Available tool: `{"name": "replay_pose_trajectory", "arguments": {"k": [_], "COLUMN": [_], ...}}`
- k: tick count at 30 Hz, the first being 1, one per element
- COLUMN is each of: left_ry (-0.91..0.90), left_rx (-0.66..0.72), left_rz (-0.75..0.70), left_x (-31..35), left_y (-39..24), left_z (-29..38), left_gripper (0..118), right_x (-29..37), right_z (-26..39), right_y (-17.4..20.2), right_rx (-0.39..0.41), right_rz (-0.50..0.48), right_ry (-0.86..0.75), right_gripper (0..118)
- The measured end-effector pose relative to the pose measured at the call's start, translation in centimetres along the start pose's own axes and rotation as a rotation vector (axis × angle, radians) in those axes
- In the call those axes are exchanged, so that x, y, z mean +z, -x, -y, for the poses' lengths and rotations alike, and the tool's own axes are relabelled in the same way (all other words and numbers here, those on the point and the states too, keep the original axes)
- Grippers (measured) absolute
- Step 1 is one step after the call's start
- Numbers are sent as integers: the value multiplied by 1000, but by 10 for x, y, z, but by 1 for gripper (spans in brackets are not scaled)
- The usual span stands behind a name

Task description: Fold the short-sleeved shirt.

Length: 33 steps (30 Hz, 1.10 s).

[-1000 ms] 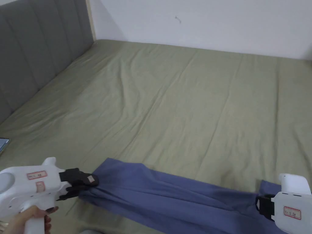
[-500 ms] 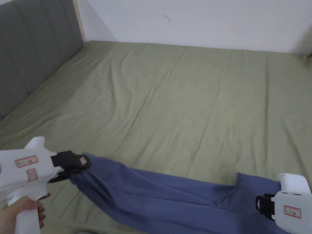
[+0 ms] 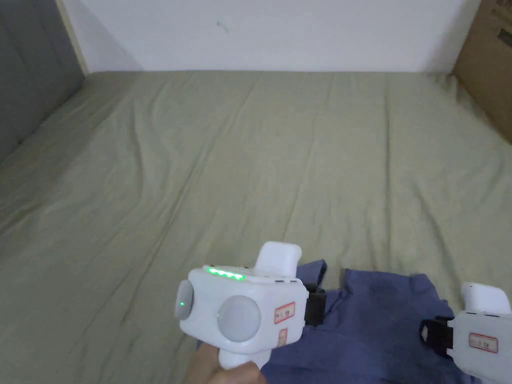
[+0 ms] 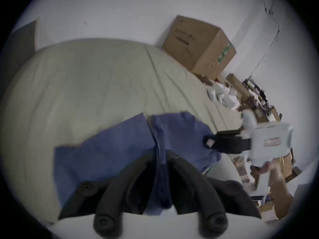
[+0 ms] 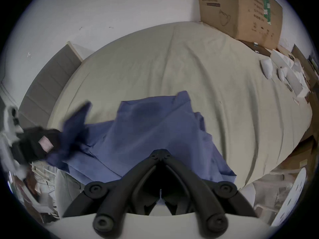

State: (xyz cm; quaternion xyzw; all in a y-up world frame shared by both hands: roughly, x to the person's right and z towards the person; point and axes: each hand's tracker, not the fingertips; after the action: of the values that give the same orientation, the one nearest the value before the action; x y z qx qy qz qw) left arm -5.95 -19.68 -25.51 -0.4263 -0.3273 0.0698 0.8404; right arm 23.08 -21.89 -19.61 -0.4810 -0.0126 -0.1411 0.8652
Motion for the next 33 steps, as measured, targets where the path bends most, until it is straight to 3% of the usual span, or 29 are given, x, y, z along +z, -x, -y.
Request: {"name": "replay_pose_trajectory", "arguments": {"k": [1,2,5,9,10,11,14,17,20,29,33], "left_ry": [43,82,149,45,17,-13,-108,-64,-13,139,150], "left_rx": [-7,6,18,118,170,225,331,324,335,330,301], "left_rz": [2,6,56,108,108,115,88,-60,-70,109,84], "left_x": [-13,-22,-24,3,14,24,52,50,38,-29,-35], "left_y": [1,0,0,24,35,47,70,90,94,47,33], "left_z": [5,8,17,6,1,-2,-4,1,15,48,47], "left_gripper": [74,74,98,96,92,74,0,0,0,0,0], "right_x": [2,5,11,15,15,15,13,11,9,8,8], "right_z": [1,3,4,4,4,3,5,6,5,5,7], "right_y": [-5,-8,-16,-18,-17,-15,-7,2,9,9,4], "right_rx": [-16,-27,-39,-50,-52,-51,-47,-34,-20,-9,-28], "right_rz": [2,10,26,34,33,31,20,2,-5,-11,-6], "right_ry": [1,0,-7,-16,-16,-16,-13,-9,-9,-2,-1], "right_gripper": [0,0,0,0,0,0,0,0,0,0,0]}}
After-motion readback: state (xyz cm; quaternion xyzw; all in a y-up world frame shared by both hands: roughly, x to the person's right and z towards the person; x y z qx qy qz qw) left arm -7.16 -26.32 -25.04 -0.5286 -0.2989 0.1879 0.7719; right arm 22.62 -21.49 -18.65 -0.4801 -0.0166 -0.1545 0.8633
